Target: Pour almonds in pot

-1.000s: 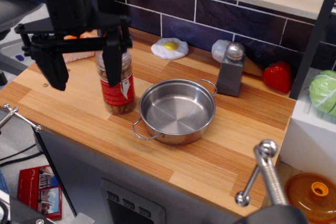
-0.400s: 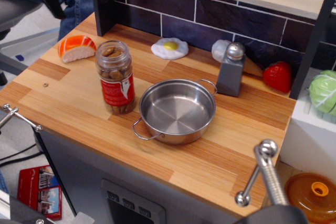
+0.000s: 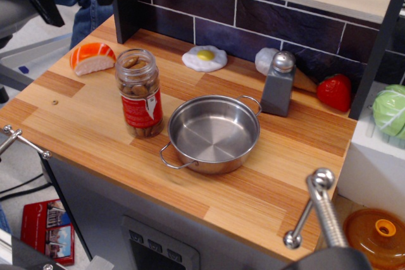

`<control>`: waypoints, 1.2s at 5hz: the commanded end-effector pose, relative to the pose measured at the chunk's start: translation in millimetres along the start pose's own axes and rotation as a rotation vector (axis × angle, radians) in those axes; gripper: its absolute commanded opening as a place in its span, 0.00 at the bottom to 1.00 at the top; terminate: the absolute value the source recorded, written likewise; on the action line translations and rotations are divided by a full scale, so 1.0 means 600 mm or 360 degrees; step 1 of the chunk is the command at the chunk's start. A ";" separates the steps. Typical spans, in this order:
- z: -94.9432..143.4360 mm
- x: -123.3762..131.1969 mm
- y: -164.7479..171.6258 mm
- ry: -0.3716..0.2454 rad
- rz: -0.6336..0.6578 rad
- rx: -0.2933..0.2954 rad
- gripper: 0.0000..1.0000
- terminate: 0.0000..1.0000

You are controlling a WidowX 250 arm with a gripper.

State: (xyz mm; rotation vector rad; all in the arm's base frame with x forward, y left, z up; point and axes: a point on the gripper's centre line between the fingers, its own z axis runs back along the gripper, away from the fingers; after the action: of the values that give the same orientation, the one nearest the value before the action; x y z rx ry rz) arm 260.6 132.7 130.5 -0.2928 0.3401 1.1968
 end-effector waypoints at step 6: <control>-0.108 -0.013 -0.019 0.0310 0.0482 -0.0102 1.00 0.00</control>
State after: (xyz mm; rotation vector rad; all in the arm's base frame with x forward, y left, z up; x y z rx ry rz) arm 261.7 92.1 56.3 -0.4192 0.6020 1.4887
